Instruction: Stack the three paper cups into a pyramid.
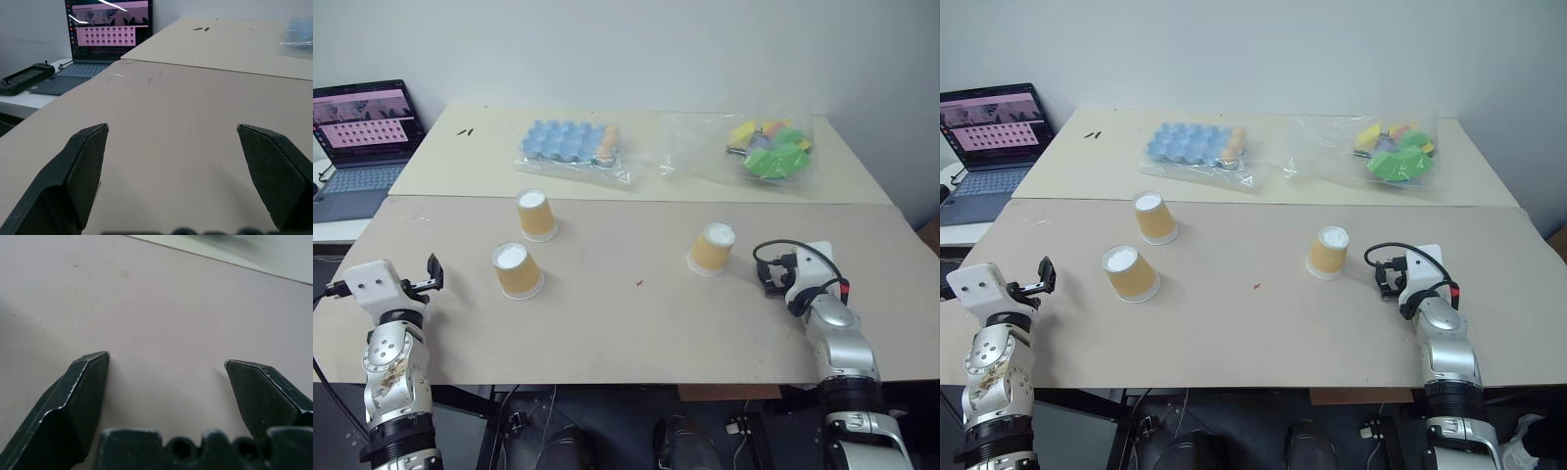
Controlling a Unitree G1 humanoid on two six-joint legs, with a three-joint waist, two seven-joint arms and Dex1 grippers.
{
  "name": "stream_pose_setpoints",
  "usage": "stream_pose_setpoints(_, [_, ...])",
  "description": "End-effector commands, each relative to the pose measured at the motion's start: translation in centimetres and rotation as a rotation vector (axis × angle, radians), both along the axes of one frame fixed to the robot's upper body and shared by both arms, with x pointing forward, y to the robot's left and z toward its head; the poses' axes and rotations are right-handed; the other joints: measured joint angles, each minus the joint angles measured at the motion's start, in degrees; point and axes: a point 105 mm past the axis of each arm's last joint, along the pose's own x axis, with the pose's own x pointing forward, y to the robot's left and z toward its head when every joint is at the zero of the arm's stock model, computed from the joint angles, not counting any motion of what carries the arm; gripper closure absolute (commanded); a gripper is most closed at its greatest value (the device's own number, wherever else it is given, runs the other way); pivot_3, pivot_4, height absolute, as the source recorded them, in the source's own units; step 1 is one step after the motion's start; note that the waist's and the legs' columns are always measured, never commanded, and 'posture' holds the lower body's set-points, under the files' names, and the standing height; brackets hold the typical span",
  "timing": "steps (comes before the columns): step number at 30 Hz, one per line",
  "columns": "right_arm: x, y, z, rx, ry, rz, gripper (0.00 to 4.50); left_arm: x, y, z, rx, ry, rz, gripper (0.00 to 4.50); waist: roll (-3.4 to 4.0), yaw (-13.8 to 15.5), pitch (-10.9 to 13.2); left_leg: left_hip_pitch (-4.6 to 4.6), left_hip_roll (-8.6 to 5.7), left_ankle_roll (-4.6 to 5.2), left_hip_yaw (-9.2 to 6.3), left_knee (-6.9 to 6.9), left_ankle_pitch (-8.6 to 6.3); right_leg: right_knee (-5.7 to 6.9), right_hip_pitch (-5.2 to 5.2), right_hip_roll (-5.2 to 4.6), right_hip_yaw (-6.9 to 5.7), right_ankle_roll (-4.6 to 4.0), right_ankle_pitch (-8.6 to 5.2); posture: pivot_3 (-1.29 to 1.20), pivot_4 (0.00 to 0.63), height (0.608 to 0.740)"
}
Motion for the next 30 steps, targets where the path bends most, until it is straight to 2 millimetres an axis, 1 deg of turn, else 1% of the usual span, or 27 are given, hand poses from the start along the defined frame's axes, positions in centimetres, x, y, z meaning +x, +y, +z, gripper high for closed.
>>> stream_pose_setpoints(1, [0.5, -1.5, 4.4, 0.061, -0.168, -0.061, 0.0, 0.3, -0.1, 1.5, 0.031, -0.044, -0.026, 0.01, 0.0, 0.0, 0.0, 0.0, 0.0, 0.0, 0.0, 0.0, 0.0, 0.0, 0.0, 0.0, 0.0, 0.0, 0.0, 0.0, 0.15, 0.735])
stream_pose_setpoints(2, [0.4, -2.9, 6.0, 0.132, -0.23, -0.114, 0.0, 0.3, -0.1, 1.5, 0.026, -0.04, -0.037, 0.01, 0.01, 0.01, 0.01, 0.0, 0.0, 0.0, 0.0, 0.0, 0.0, 0.0, 0.0, 0.0, 0.0, 0.0, 0.0, 0.0, 0.15, 0.735])
stream_pose_setpoints(3, [0.3, -3.9, 7.4, 0.199, -0.284, -0.142, 0.0, 0.3, -0.1, 1.4, 0.025, -0.032, -0.044, 0.01, 0.03, 0.01, 0.02, -0.03, -0.01, 0.0, 0.01, 0.0, 0.0, 0.01, -0.03, 0.0, 0.01, 0.0, 0.0, 0.0, 0.15, 0.735])
stream_pose_setpoints(4, [0.1, -4.4, 8.8, 0.251, -0.333, -0.142, 0.0, 0.3, -0.1, 1.3, 0.027, -0.025, -0.048, 0.01, 0.1, 0.04, 0.07, -0.04, -0.02, 0.0, 0.01, 0.0, 0.0, 0.01, -0.04, 0.0, 0.02, 0.0, 0.0, 0.0, 0.15, 0.735])
stream_pose_setpoints(6, [0.1, -3.9, 11.5, 0.324, -0.408, -0.063, 0.0, 0.2, -0.1, 1.2, 0.031, -0.022, -0.051, 0.01, 0.12, 0.1, 0.08, -0.07, -0.04, 0.01, 0.04, 0.0, 0.0, 0.04, -0.09, -0.01, 0.07, 0.0, 0.0, 0.0, 0.15, 0.735])
stream_pose_setpoints(7, [0.0, -2.7, 13.7, 0.379, -0.463, 0.03, 0.0, 0.2, -0.1, 1.2, 0.03, -0.024, -0.051, 0.01, 0.13, 0.11, 0.08, -0.05, -0.02, 0.01, 0.03, 0.0, 0.0, 0.04, -0.09, 0.01, 0.05, 0.0, 0.0, 0.0, 0.15, 0.735])
stream_pose_setpoints(8, [-0.2, -0.6, 16.1, 0.443, -0.51, 0.174, 0.0, 0.1, -0.1, 1.2, 0.029, -0.023, -0.052, 0.01, 0.13, 0.05, 0.08, -0.06, -0.01, 0.0, 0.03, -0.03, 0.0, 0.02, -0.11, 0.03, 0.05, 0.0, 0.0, 0.0, 0.15, 0.735])
stream_pose_setpoints(9, [-0.7, 1.4, 17.9, 0.481, -0.533, 0.302, 0.0, 0.1, -0.1, 1.2, 0.028, -0.023, -0.053, 0.01, 0.14, -0.06, 0.08, -0.05, 0.02, 0.0, 0.03, -0.05, 0.0, 0.01, -0.12, 0.06, 0.06, -0.01, 0.0, 0.0, 0.15, 0.735])
stream_pose_setpoints(10, [-1.4, 3.5, 19.1, 0.507, -0.535, 0.435, 0.0, 0.1, -0.1, 1.2, 0.028, -0.024, -0.053, 0.01, 0.14, -0.25, 0.08, -0.05, 0.04, 0.0, 0.04, -0.08, 0.0, 0.0, -0.14, 0.08, 0.09, -0.01, 0.0, 0.0, 0.15, 0.735])
stream_pose_setpoints(11, [-2.0, 5.2, 19.8, 0.52, -0.525, 0.54, 0.0, 0.1, -0.2, 1.2, 0.026, -0.025, -0.055, 0.01, 0.14, -0.31, 0.08, -0.02, 0.08, 0.0, 0.04, -0.09, 0.0, 0.0, -0.13, 0.12, 0.1, -0.02, 0.01, 0.0, 0.15, 0.735])
stream_pose_setpoints(13, [-4.2, 9.7, 20.9, 0.52, -0.462, 0.829, 0.0, 0.2, -0.3, 1.2, 0.025, -0.022, -0.063, 0.01, 0.14, -0.16, 0.08, -0.02, 0.1, 0.0, 0.03, -0.13, 0.0, -0.04, -0.12, 0.15, 0.09, -0.02, 0.01, 0.0, 0.15, 0.735])
stream_pose_setpoints(14, [-5.4, 11.8, 20.8, 0.491, -0.409, 0.972, 0.0, 0.3, -0.4, 1.1, 0.023, -0.02, -0.069, 0.01, 0.14, -0.04, 0.08, -0.03, 0.1, 0.01, 0.02, -0.13, 0.0, -0.07, -0.11, 0.14, 0.06, -0.03, 0.01, 0.0, 0.15, 0.735])
stream_pose_setpoints(15, [-6.6, 13.7, 20.4, 0.45, -0.34, 1.1, 0.0, 0.4, -0.6, 1.1, 0.023, -0.018, -0.078, 0.01, 0.14, 0.11, 0.08, -0.06, 0.08, 0.02, 0.01, -0.13, -0.01, -0.08, -0.11, 0.12, 0.04, -0.03, 0.01, 0.0, 0.15, 0.735])
stream_pose_setpoints(17, [-8.5, 16.3, 18.7, 0.357, -0.195, 1.294, 0.0, 0.7, -0.9, 1.0, 0.024, -0.013, -0.097, 0.01, 0.12, 0.44, 0.07, -0.1, 0.03, 0.1, 0.0, -0.13, -0.05, -0.12, -0.12, 0.05, 0.03, -0.03, 0.01, 0.0, 0.15, 0.735])
stream_pose_setpoints(18, [-9.3, 17.2, 17.7, 0.305, -0.126, 1.367, 0.0, 0.8, -1.1, 1.0, 0.025, -0.01, -0.106, 0.01, 0.09, 0.94, 0.05, -0.09, 0.04, 0.13, -0.01, -0.12, -0.08, -0.14, -0.09, 0.05, 0.0, -0.03, 0.01, 0.0, 0.15, 0.735])
stream_pose_setpoints(20, [-10.0, 18.2, 16.1, 0.206, -0.031, 1.439, 0.0, 1.0, -1.3, 1.0, 0.032, -0.002, -0.126, 0.01, 0.04, 1.46, 0.02, -0.13, 0.0, 0.2, -0.03, -0.1, -0.12, -0.21, -0.08, 0.01, -0.06, -0.03, 0.01, 0.0, 0.15, 0.735])
stream_pose_setpoints(22, [-9.3, 19.0, 13.3, 0.005, 0.065, 1.44, 0.0, 0.9, -1.6, 1.3, 0.066, 0.026, -0.196, 0.01, 0.01, 1.7, 0.01, -0.17, -0.01, 0.23, -0.03, -0.07, -0.14, -0.24, -0.07, -0.01, -0.09, -0.03, 0.01, 0.0, 0.15, 0.735])
stream_pose_setpoints(24, [-8.8, 19.1, 11.8, -0.114, 0.108, 1.435, 0.0, 0.6, -1.9, 1.5, 0.088, 0.051, -0.259, 0.01, -0.06, 1.62, 0.0, -0.21, -0.01, 0.23, -0.03, -0.03, -0.15, -0.23, -0.12, -0.02, -0.13, -0.03, 0.01, 0.0, 0.15, 0.735])
stream_pose_setpoints(25, [-8.5, 19.1, 11.3, -0.157, 0.114, 1.429, 0.0, 0.4, -2.1, 1.6, 0.089, 0.067, -0.304, 0.01, -0.06, 1.58, 0.0, -0.23, -0.01, 0.23, -0.02, -0.01, -0.15, -0.22, -0.15, -0.02, -0.14, -0.03, 0.01, 0.0, 0.15, 0.735])
stream_pose_setpoints(26, [-7.9, 19.1, 10.8, -0.197, 0.112, 1.408, 0.0, -0.1, -2.4, 1.9, 0.114, 0.098, -0.384, 0.01, -0.06, 1.57, 0.0, -0.25, -0.02, 0.22, -0.01, -0.01, -0.15, -0.2, -0.18, -0.02, -0.11, -0.02, 0.01, 0.0, 0.15, 0.735])
stream_pose_setpoints(27, [-7.4, 19.0, 10.4, -0.224, 0.109, 1.386, 0.0, -1.1, -3.0, 2.4, 0.161, 0.153, -0.505, 0.01, -0.08, 1.46, 0.0, -0.27, -0.01, 0.22, 0.0, -0.01, -0.15, -0.2, -0.21, -0.02, -0.1, -0.02, 0.01, 0.0, 0.15, 0.735])
stream_pose_setpoints(28, [-7.1, 19.0, 10.2, -0.239, 0.104, 1.373, 0.0, -1.8, -3.4, 2.7, 0.19, 0.196, -0.59, 0.01, -0.2, 1.13, -0.02, -0.31, 0.0, 0.2, 0.02, -0.01, -0.15, -0.18, -0.3, -0.02, -0.09, -0.02, 0.01, 0.0, 0.15, 0.735])
stream_pose_setpoints(30, [-6.8, 19.0, 10.0, -0.24, 0.093, 1.36, 0.0, -2.9, -4.0, 3.2, 0.216, 0.289, -0.722, 0.01, -0.19, 1.02, 0.0, -0.52, 0.07, 0.11, 0.14, 0.04, -0.19, -0.07, -0.62, 0.06, -0.05, -0.02, 0.01, 0.0, 0.15, 0.735])
